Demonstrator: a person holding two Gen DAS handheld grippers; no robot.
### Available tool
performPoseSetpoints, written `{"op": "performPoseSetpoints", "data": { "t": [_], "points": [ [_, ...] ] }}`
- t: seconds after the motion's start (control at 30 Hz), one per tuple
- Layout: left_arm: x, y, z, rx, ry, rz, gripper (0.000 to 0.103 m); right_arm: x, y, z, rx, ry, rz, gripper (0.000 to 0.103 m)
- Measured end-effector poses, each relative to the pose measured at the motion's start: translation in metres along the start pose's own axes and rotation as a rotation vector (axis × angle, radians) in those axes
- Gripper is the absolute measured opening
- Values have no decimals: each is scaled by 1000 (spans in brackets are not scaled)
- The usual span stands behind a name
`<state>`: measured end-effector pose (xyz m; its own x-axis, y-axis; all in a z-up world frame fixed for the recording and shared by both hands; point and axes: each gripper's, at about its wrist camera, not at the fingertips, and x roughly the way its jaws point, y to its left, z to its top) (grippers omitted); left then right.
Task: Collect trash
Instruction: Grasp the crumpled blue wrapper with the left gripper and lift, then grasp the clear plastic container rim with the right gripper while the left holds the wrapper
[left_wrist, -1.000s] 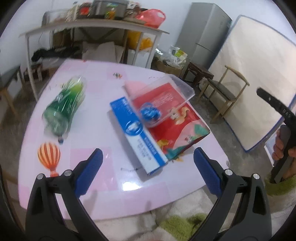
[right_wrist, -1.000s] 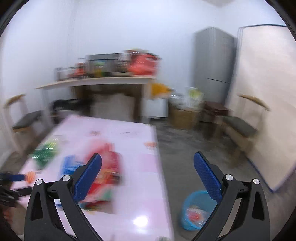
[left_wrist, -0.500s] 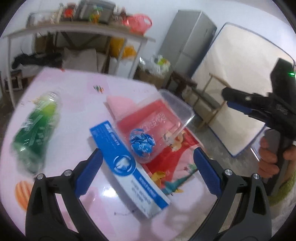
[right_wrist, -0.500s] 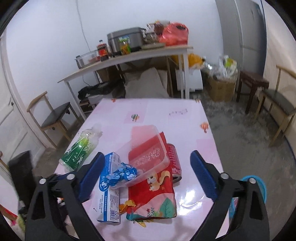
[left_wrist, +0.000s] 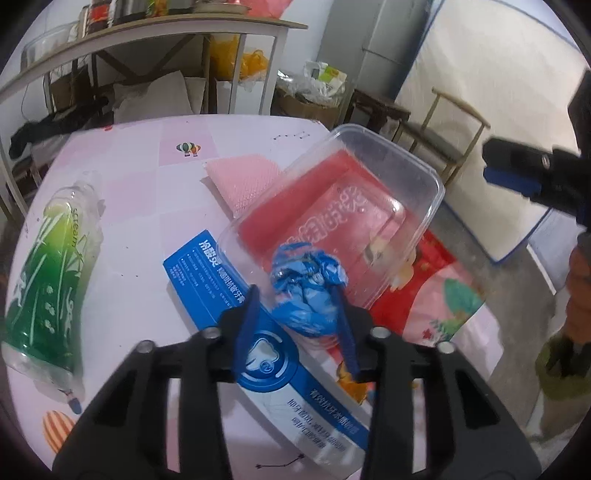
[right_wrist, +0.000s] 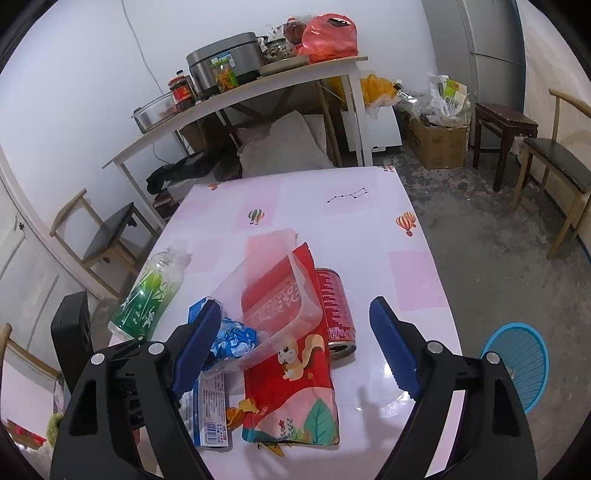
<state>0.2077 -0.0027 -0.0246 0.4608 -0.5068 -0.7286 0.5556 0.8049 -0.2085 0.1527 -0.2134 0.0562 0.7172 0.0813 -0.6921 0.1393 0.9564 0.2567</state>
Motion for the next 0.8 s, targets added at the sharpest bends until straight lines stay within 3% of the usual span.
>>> {"op": "performPoseSetpoints", "data": {
  "t": [0.17,0.4,0.57,0.7,0.8],
  "points": [
    [-4,-4,-3,32,-24,20,5,1,0,-1,5,3,7,78],
    [-39,-8,-2,44,-205,5,1,-9,-1,-6,10,-13,-11,76],
    [-94,0,-15,-8,-333,40,1,-20,0,-10,9,-26,-29,76],
    [-119,21,-47,-113,-303,113,1,-20,1,-14,5,-20,-29,76],
    [-113,40,-77,-214,-203,183,1,-15,1,-16,10,-4,-17,76]
  ]
}}
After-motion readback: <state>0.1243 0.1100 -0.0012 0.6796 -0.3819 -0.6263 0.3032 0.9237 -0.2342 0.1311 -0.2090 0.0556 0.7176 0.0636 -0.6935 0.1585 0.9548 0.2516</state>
